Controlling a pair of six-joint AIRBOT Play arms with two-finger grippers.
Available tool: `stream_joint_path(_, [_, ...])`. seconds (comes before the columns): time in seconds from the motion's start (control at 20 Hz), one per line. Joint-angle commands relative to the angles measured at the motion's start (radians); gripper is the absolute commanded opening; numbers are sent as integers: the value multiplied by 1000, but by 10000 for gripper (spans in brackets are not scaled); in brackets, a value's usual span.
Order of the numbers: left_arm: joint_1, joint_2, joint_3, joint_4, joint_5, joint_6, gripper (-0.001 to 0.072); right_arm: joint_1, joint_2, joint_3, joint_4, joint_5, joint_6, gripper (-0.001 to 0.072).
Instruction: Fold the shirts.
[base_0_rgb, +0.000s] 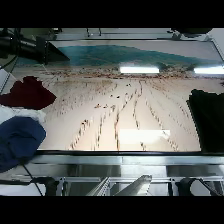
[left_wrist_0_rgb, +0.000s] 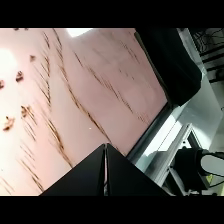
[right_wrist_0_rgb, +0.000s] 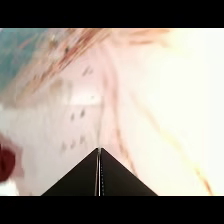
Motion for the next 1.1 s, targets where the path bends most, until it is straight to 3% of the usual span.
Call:
stream_joint_path(0.0, [-10,225,-339,4,40,35,13,340,24,-56,19,-66,-87,18])
stream_joint_path(0.2, [-5,566,-854,16,97,67,14,620,170,-352,19,-266,-105,18])
stream_joint_path(0.35, [39,731,-1082,12,95,69,16,683,217,-476,20,-296,-139,18])
stream_joint_path(0.6, [123,851,-1164,10,79,69,15,682,212,-478,57,-289,-138,19])
stream_joint_path(1.05, [182,896,-1165,10,79,69,15,682,211,-478,57,-289,-138,19])
